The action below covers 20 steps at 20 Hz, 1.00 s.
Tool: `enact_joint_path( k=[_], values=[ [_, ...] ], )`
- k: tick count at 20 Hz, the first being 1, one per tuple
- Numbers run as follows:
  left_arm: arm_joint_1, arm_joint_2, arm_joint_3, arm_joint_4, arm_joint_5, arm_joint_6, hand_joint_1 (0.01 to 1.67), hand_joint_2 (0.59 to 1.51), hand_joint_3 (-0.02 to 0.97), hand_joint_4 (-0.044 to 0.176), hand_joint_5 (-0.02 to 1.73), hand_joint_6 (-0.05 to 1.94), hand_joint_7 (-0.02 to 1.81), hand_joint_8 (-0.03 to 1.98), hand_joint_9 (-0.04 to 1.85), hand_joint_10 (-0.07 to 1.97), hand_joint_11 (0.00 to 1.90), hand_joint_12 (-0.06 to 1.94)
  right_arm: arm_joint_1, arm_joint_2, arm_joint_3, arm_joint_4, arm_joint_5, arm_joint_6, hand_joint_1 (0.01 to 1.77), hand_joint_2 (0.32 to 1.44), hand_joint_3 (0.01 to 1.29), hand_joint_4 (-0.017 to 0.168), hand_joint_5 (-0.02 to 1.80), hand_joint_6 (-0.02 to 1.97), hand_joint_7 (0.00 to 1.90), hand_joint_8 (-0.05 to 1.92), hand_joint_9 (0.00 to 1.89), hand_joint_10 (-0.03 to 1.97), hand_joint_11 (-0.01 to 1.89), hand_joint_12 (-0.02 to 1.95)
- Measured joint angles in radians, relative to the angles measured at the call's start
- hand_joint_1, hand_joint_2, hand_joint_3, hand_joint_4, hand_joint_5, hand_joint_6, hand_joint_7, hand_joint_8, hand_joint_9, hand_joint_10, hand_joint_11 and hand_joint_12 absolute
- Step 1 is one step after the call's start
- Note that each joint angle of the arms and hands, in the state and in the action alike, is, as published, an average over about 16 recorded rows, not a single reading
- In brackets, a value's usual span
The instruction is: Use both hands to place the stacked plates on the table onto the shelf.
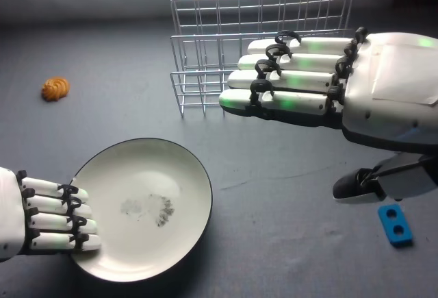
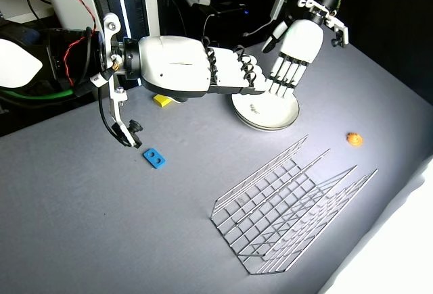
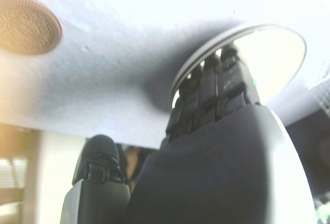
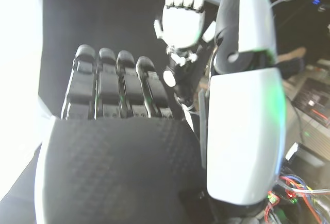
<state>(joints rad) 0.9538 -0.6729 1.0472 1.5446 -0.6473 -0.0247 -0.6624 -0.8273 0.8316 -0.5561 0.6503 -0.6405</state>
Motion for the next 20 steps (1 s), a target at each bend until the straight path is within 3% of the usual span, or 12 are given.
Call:
enact_joint_path(
  k=[11, 20],
  values=[
    [0.017, -0.007, -0.076, -0.086, 0.065, -0.016, 0.02, 1.211, 0.006, -0.011, -0.01, -0.02, 0.00, -0.02, 0.02, 0.01, 0.01, 0.01, 0.011, -0.011, 0.005, -0.031, -0.019, 0.000, 1.18, 0.89, 0.01, 0.004, 0.02, 0.01, 0.02, 0.01, 0.01, 0.00, 0.02, -0.01],
    [0.008, 0.000, -0.054, -0.100, 0.004, -0.011, 0.02, 1.212, 0.007, -0.003, 0.01, 0.00, 0.01, -0.02, 0.02, 0.01, 0.01, 0.01, 0.020, -0.024, 0.007, -0.067, -0.043, -0.003, 1.19, 0.91, 0.01, 0.005, 0.02, 0.02, 0.02, 0.01, 0.01, 0.00, 0.02, -0.01]
  ],
)
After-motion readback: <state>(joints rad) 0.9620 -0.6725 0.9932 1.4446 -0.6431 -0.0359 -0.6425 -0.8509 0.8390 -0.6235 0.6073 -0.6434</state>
